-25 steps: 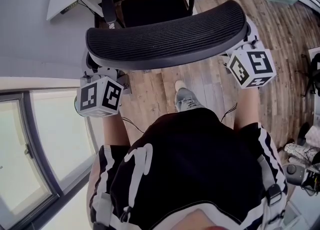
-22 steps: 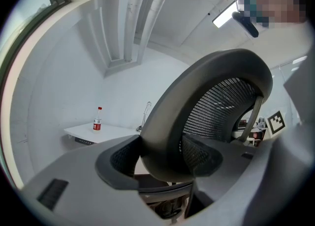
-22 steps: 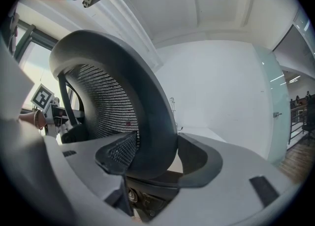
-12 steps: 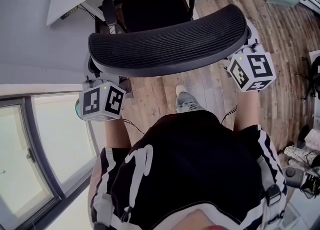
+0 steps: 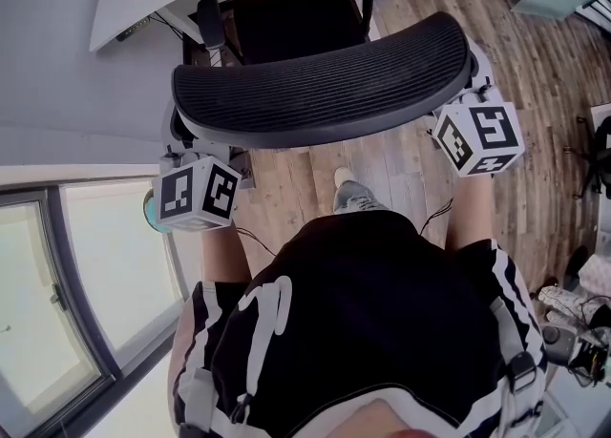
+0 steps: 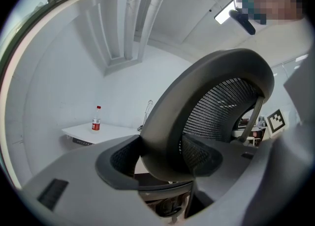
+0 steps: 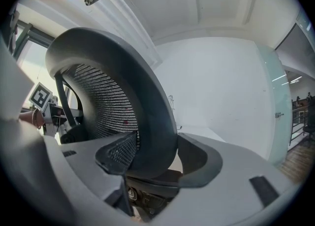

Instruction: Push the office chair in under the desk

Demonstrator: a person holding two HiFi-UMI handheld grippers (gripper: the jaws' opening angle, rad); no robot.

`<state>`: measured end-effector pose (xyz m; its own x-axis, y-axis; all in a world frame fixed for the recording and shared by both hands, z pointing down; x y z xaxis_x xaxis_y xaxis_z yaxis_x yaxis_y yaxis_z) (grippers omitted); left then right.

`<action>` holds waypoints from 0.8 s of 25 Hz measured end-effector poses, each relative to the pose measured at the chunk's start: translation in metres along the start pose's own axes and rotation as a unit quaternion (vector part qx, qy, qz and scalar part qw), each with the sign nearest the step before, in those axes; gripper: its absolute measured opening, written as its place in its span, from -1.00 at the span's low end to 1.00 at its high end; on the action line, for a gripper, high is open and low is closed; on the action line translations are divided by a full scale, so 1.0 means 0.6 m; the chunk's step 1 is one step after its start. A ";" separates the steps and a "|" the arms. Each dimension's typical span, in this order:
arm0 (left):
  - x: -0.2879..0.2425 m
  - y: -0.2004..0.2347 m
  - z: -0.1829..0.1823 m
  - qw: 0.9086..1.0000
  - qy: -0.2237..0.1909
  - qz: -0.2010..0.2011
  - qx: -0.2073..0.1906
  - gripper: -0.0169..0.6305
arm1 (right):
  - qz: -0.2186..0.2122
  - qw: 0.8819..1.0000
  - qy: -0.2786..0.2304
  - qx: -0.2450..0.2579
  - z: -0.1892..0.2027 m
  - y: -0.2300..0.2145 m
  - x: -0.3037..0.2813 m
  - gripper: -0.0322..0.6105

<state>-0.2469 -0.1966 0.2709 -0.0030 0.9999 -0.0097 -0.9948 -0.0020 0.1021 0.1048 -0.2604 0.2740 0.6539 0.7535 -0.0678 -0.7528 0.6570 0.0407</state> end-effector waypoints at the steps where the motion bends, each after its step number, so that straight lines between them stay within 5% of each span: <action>1: -0.002 -0.002 0.000 1.000 0.000 -0.001 0.000 -0.12 | 0.000 1.000 0.000 0.000 0.000 -0.003 -0.001 -0.11; 20: -0.046 -0.010 0.002 1.000 0.002 -0.014 -0.001 -0.13 | -0.009 1.000 0.000 0.001 0.001 -0.043 -0.039 -0.11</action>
<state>-0.2409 -0.2242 0.2720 0.0244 0.9996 -0.0155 -0.9948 0.0258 0.0988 0.1088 -0.2948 0.2750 0.6673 0.7416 -0.0691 -0.7407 0.6705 0.0421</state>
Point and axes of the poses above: the fingertips, and each gripper's own axes: x backward along the fingers, y to its left, z out of its underside, the point moved 9 cm from there along x, backward along the fingers, and after that the axes turned 11 degrees about -z, right-handed, at the moved point
